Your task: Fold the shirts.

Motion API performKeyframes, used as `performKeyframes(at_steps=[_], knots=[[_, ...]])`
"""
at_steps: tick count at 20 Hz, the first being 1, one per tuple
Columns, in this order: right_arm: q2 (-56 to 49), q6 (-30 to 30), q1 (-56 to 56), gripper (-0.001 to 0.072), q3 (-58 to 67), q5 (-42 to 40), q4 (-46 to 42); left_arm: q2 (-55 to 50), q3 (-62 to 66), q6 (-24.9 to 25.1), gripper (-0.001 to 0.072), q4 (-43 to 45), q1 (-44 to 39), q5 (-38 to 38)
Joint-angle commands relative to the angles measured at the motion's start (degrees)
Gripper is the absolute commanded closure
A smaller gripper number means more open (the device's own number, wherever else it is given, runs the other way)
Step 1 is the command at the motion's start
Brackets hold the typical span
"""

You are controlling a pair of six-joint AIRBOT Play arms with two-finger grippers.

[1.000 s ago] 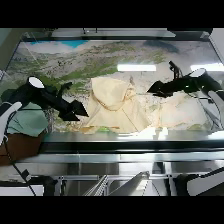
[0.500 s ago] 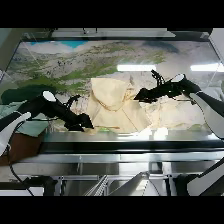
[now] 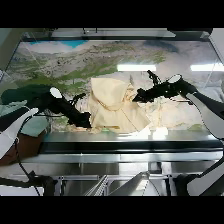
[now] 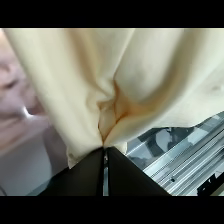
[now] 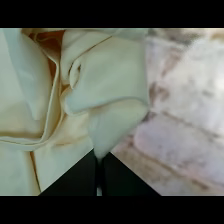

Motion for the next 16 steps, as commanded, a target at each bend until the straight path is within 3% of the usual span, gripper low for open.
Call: performKeyframes(at_steps=[1,6,10,13,16], knots=[[0.87,-0.37,-1.57,0.0699,0.04,1.81,0.33,-0.04,4.7,0.52,0.0693,1.01,0.07,-1.46],[3.63,-0.33,-4.7,0.07,-0.46,12.68,-1.03,-0.07,18.14,0.24,0.0688,2.03,6.43,-1.77],[7.08,-0.55,-3.19,0.0699,-11.47,16.79,-0.44,-0.22,27.12,-0.13,0.0684,1.92,14.08,4.5],[13.75,-5.75,-0.02,0.0698,-25.64,15.78,10.38,-3.93,34.77,0.96,0.0682,1.75,16.39,4.7],[20.41,-11.89,5.88,0.0698,-36.28,6.43,22.18,-11.06,42.34,0.96,0.0682,1.29,15.19,4.2]])
